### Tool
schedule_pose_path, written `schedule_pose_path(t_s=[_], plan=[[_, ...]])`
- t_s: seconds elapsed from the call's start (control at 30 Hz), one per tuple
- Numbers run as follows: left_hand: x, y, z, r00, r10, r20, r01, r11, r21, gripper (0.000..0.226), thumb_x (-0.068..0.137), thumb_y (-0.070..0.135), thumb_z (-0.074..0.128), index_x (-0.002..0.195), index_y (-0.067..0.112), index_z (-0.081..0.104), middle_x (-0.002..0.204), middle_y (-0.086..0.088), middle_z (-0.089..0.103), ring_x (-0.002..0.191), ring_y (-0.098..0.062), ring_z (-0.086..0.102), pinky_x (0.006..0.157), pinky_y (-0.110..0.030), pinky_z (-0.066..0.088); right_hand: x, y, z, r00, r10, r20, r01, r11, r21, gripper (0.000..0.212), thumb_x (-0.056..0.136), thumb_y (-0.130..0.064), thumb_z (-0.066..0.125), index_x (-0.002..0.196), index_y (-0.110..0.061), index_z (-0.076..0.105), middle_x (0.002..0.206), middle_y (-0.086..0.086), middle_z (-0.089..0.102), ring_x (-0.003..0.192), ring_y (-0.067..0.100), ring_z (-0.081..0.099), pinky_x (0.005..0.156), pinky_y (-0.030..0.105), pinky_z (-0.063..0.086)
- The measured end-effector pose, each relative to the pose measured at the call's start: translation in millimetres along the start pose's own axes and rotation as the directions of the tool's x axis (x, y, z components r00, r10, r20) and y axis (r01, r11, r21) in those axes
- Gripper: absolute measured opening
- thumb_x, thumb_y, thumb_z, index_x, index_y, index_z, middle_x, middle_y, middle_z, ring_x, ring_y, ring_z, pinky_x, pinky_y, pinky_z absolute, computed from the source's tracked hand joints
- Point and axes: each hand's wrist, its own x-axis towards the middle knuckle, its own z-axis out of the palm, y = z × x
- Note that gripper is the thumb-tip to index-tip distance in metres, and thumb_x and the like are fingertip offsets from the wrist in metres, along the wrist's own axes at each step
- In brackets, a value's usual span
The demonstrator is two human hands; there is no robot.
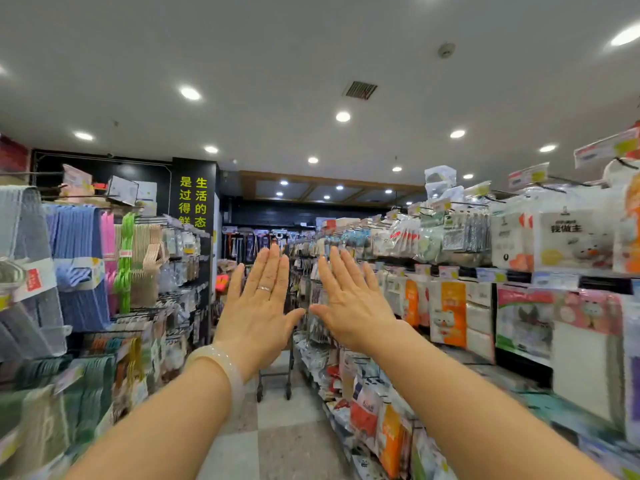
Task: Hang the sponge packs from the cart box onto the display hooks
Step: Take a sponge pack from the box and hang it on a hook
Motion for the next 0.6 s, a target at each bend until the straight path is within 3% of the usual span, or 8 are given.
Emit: schedule_pose_path(t_s=[0.23,0.6], plan=[[44,-25,130,0.998,0.031,0.049,-0.030,0.999,-0.019,0.077,0.090,0.060,0.010,0.119,0.018,-0.048,0.129,0.002,-0.054,0.121,-0.015,-0.049,0.108,-0.040,-0.022,82,22,109,0.998,0.008,0.067,-0.004,0.998,-0.063,0.072,0.095,-0.053,0.023,0.147,-0.021,-0.015,0.156,0.004,-0.023,0.142,0.021,-0.026,0.114,0.045,-0.013],[200,-104,368,0.995,-0.049,0.090,0.049,0.999,0.003,0.073,0.090,0.059,0.010,0.131,0.016,-0.034,0.141,0.000,-0.038,0.123,-0.016,-0.045,0.105,-0.038,-0.025,323,78,304,0.991,-0.041,0.125,0.043,0.999,-0.013,0.071,0.095,-0.053,0.023,0.148,-0.021,-0.010,0.157,0.004,-0.020,0.144,0.021,-0.022,0.116,0.046,-0.008]])
